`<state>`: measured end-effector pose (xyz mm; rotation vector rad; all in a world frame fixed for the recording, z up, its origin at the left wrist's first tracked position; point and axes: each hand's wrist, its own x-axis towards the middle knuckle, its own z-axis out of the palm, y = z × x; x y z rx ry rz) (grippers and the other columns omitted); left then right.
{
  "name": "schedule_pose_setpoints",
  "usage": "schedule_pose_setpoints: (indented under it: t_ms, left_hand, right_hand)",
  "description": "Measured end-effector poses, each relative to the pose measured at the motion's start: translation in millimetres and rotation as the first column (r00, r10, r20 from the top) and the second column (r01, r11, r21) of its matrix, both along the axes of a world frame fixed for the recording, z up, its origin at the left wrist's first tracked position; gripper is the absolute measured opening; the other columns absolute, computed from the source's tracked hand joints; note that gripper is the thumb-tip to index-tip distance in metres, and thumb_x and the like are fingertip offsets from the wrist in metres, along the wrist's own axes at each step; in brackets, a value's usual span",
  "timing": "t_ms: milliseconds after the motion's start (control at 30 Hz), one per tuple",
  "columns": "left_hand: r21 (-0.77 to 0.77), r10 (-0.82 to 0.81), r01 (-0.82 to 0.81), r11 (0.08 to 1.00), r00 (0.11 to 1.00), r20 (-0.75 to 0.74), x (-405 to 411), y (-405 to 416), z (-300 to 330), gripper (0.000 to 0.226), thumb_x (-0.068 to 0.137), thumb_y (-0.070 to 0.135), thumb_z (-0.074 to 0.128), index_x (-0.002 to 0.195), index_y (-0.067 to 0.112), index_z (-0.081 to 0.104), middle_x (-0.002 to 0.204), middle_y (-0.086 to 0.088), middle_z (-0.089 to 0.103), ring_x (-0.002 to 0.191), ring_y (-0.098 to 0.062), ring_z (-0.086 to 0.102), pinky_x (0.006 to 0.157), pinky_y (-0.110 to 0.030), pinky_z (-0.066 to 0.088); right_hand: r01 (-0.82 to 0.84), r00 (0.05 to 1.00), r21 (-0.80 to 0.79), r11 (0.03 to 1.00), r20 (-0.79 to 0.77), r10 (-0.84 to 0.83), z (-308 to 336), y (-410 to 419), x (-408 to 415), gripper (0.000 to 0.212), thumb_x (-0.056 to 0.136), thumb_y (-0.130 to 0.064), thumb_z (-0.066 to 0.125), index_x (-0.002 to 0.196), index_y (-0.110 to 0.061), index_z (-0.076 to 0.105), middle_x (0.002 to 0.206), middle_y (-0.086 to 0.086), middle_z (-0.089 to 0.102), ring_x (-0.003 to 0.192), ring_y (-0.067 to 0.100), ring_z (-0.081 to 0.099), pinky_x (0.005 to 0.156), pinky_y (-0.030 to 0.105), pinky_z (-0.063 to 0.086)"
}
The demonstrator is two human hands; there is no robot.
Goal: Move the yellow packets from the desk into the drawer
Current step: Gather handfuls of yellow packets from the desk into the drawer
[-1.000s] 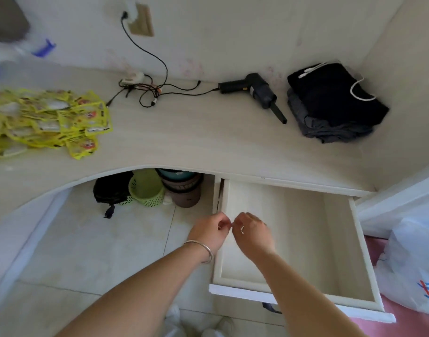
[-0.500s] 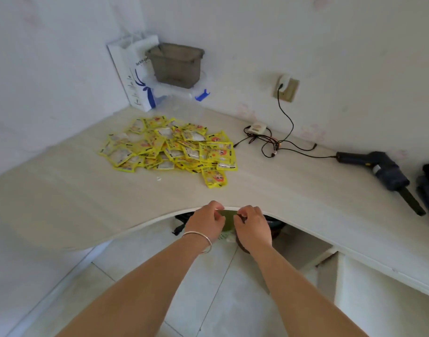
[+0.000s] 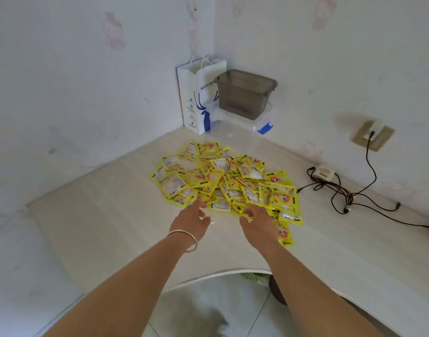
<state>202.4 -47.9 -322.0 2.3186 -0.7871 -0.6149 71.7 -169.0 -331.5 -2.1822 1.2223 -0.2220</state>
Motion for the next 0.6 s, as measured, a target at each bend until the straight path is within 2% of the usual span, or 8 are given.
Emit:
schedule_pose_setpoints:
  t_ms: [167, 267, 400, 533, 600]
  left_hand:
    - [0.089, 0.09, -0.09, 0.992, 0.996, 0.009, 66, -24, -17, 0.034, 0.088, 0.026, 0.053, 0.123, 0.024, 0.05, 0.116, 0.003, 0.062, 0.111, -0.02, 0.057, 0.093, -0.032, 0.043]
    - [0.226, 0.116, -0.12, 0.967, 0.993, 0.032, 107, -31, -34, 0.038, 0.089, 0.028, 0.049, 0.127, 0.024, 0.047, 0.123, 0.0, 0.057, 0.115, -0.022, 0.055, 0.095, -0.033, 0.043]
    - [0.364, 0.227, -0.213, 0.907, 0.974, 0.005, 150, -33, -60, 0.042, 0.09, 0.035, 0.048, 0.131, 0.024, 0.045, 0.131, -0.005, 0.052, 0.121, -0.026, 0.052, 0.1, -0.037, 0.043]
    - [0.45, 0.358, -0.307, 0.838, 0.933, -0.031, 182, -34, -80, 0.05, 0.092, 0.047, 0.046, 0.13, 0.015, 0.048, 0.132, -0.01, 0.052, 0.123, -0.028, 0.05, 0.099, -0.037, 0.042]
    - [0.466, 0.402, -0.332, 0.82, 0.914, -0.056, 198, -39, -87, 0.055, 0.091, 0.051, 0.045, 0.125, 0.009, 0.053, 0.127, -0.013, 0.055, 0.119, -0.03, 0.053, 0.095, -0.037, 0.043]
  right_hand:
    - [-0.079, 0.997, 0.073, 0.994, -0.002, 0.08, -9, -34, 77, 0.031, 0.09, -0.028, 0.052, 0.12, -0.02, 0.054, 0.125, 0.001, 0.056, 0.112, 0.022, 0.055, 0.088, 0.035, 0.046]
    - [-0.106, 0.992, 0.137, 0.985, -0.049, 0.113, -18, -54, 122, 0.039, 0.09, -0.029, 0.05, 0.128, -0.021, 0.049, 0.123, 0.001, 0.061, 0.112, 0.024, 0.058, 0.09, 0.038, 0.049]
    - [-0.008, 0.991, 0.126, 0.992, -0.131, 0.024, -31, -75, 171, 0.051, 0.091, -0.029, 0.051, 0.138, -0.016, 0.039, 0.13, 0.006, 0.056, 0.117, 0.029, 0.054, 0.084, 0.038, 0.047]
    - [0.045, 0.971, 0.074, 0.996, -0.236, -0.027, -45, -82, 201, 0.064, 0.092, -0.035, 0.051, 0.145, -0.008, 0.027, 0.146, 0.01, 0.04, 0.134, 0.029, 0.036, 0.103, 0.04, 0.038]
    - [0.072, 0.945, 0.023, 0.997, -0.32, -0.061, -48, -83, 212, 0.072, 0.091, -0.044, 0.051, 0.146, -0.007, 0.021, 0.148, 0.013, 0.036, 0.136, 0.03, 0.033, 0.105, 0.039, 0.035]
